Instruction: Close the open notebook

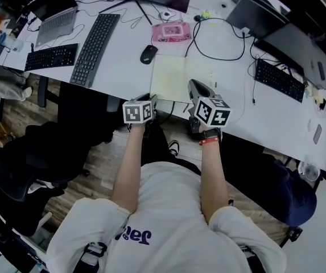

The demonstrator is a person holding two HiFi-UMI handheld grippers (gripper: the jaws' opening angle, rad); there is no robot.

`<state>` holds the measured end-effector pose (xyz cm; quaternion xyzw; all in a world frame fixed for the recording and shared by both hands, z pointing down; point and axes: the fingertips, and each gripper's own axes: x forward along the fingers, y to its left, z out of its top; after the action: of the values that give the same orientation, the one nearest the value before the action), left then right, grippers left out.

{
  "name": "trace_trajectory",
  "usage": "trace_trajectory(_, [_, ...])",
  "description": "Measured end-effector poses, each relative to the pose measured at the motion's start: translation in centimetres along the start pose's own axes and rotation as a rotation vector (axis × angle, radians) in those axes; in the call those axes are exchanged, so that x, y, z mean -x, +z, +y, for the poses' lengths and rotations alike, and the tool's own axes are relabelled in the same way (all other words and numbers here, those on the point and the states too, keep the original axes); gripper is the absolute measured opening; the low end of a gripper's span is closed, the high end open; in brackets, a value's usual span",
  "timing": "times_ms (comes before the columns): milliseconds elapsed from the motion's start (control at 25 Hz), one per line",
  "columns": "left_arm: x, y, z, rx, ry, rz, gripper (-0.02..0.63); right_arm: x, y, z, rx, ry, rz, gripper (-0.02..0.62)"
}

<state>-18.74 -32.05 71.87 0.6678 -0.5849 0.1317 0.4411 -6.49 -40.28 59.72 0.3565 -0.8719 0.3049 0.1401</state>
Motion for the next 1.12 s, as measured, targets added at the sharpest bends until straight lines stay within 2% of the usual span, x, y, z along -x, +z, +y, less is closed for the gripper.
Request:
trace_trajectory(240, [0.2, 0.1, 0.0, 0.028, 0.014, 0.001, 0.118, 1.4, 0.3, -1.4, -0.028, -0.031, -0.021, 0.002])
trace_trajectory(560, [0.9, 0.4, -0.6, 0.012, 0.033, -0.01, 0.107, 2.9, 1.1, -1.9, -0.052, -0.038, -0.053, 0.002])
trace_trajectory(1120, [3.0, 2.1, -2.6, -0.032, 0.054, -0.083, 0.084, 5.6, 2.9, -1.6, -0.047, -0.023, -0.108, 0.002])
